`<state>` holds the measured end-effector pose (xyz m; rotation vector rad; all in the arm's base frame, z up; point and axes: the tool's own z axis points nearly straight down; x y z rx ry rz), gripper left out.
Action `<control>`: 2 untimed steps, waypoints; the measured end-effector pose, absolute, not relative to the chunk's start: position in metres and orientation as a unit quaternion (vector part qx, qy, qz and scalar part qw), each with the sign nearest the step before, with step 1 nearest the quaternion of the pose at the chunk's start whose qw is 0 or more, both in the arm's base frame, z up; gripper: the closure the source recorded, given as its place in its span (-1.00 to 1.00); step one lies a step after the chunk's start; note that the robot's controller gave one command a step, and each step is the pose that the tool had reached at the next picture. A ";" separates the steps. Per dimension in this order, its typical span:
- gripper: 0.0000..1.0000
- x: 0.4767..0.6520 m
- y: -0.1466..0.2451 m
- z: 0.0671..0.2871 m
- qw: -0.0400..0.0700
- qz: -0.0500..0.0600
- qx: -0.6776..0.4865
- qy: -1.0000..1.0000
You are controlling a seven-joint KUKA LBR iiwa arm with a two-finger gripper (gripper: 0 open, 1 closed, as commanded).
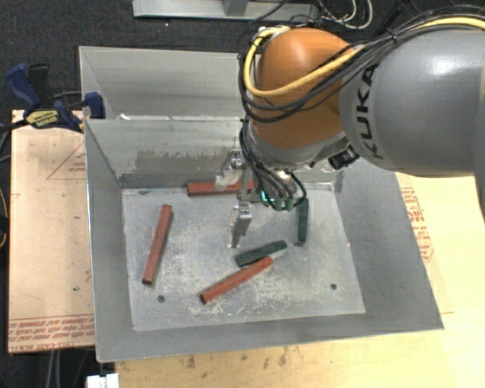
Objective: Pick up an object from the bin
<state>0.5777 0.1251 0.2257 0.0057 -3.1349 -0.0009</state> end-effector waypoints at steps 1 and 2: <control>-1.00 0.579 0.125 0.230 0.000 -0.001 0.000 -1.000; -1.00 0.568 0.122 0.188 -0.004 -0.001 0.007 -1.000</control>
Offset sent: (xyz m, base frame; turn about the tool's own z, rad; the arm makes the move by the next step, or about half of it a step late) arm -0.0446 -0.0090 -0.1557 -0.0488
